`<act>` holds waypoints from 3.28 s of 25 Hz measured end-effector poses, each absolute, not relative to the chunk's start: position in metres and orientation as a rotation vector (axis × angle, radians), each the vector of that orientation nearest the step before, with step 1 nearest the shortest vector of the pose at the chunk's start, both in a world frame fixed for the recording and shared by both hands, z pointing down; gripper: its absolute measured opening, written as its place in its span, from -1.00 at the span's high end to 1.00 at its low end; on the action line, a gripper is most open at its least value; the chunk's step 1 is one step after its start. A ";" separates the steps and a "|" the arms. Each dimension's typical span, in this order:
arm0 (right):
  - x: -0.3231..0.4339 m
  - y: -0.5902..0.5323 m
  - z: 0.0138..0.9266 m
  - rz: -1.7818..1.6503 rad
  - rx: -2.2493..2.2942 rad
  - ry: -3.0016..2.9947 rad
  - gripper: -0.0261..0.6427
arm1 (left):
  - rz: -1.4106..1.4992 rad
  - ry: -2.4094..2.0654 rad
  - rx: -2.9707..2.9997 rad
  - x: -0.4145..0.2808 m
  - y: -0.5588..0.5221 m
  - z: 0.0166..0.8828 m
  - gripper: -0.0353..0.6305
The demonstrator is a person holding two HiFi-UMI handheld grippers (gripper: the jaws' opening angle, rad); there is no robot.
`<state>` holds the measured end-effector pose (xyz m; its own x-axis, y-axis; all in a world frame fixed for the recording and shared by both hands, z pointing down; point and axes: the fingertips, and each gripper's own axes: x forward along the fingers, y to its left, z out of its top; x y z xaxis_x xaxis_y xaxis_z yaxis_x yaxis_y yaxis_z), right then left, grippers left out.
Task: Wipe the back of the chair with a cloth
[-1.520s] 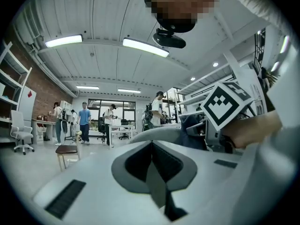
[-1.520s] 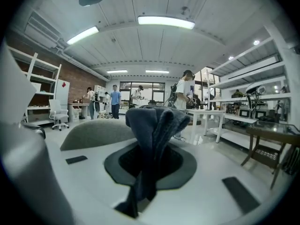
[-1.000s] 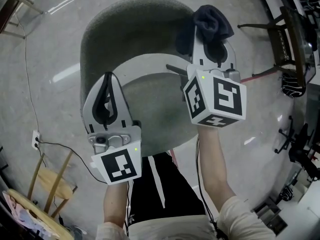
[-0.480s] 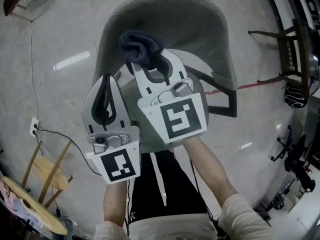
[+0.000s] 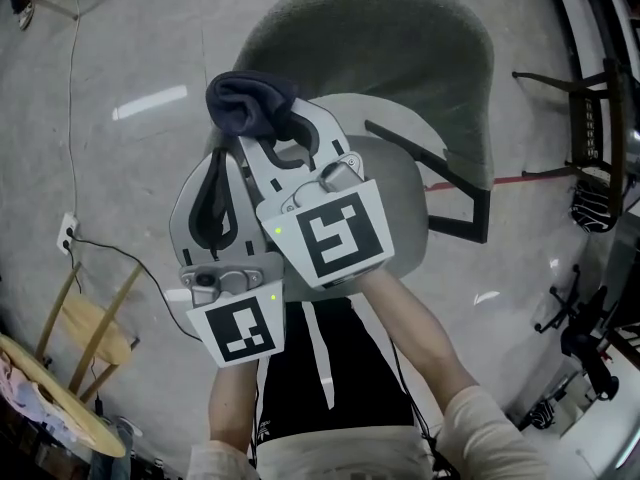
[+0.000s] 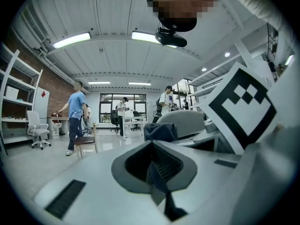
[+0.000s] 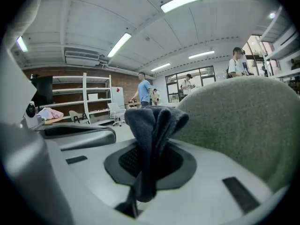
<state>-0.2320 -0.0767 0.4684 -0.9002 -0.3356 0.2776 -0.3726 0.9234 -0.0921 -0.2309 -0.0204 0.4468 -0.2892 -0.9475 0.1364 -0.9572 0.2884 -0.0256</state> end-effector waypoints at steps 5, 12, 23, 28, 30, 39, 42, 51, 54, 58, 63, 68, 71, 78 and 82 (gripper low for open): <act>-0.233 -0.085 0.471 0.199 0.536 -2.823 0.75 | 0.157 -2.440 1.807 -0.232 -0.026 0.450 0.85; -0.228 -0.092 0.470 0.187 0.555 -2.816 0.75 | 0.160 -2.425 1.826 -0.228 -0.033 0.450 0.85; -0.181 -0.153 0.479 0.178 0.863 -2.727 0.75 | 0.173 -2.360 1.876 -0.205 -0.047 0.458 0.85; -0.148 -0.182 0.482 0.195 1.045 -2.655 0.75 | 0.193 -2.336 1.914 -0.195 -0.059 0.459 0.85; -0.127 -0.194 0.484 0.214 1.135 -2.613 0.75 | 0.195 -2.325 1.936 -0.187 -0.064 0.459 0.85; -0.038 -0.222 0.488 0.242 1.425 -2.438 0.75 | 0.192 -2.251 2.037 -0.150 -0.079 0.456 0.85; -0.018 -0.223 0.487 0.240 1.487 -2.400 0.75 | 0.189 -2.233 2.059 -0.138 -0.079 0.455 0.85; 0.028 -0.224 0.490 0.241 1.614 -2.307 0.75 | 0.203 -2.228 2.062 -0.129 -0.074 0.458 0.85; 0.022 -0.222 0.488 0.208 1.601 -2.303 0.75 | 0.212 -2.244 2.042 -0.132 -0.070 0.460 0.85; -0.019 -0.201 0.475 0.158 1.417 -2.480 0.75 | 0.207 -2.318 1.968 -0.145 -0.052 0.461 0.85; -0.114 -0.146 0.458 0.039 0.920 -2.788 0.75 | 0.177 -2.436 1.859 -0.171 -0.025 0.458 0.85; -0.183 -0.058 0.486 0.044 0.378 -2.826 0.75 | 0.114 -2.518 1.706 -0.203 0.016 0.458 0.85; -0.204 -0.015 0.501 0.080 0.176 -2.847 0.75 | 0.081 -2.573 1.636 -0.217 0.039 0.455 0.85; -0.221 0.037 0.538 0.033 -0.080 -2.803 0.75 | 0.010 -2.618 1.501 -0.230 0.074 0.463 0.85; -0.227 0.037 0.550 0.008 -0.095 -2.790 0.75 | -0.014 -2.625 1.489 -0.231 0.078 0.465 0.85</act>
<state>-0.2270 0.0371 0.5504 -0.9371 0.0669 0.3426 0.0649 0.9977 -0.0175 -0.2311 0.0779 0.4653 -0.5074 -0.8555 0.1027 -0.8544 0.5151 0.0692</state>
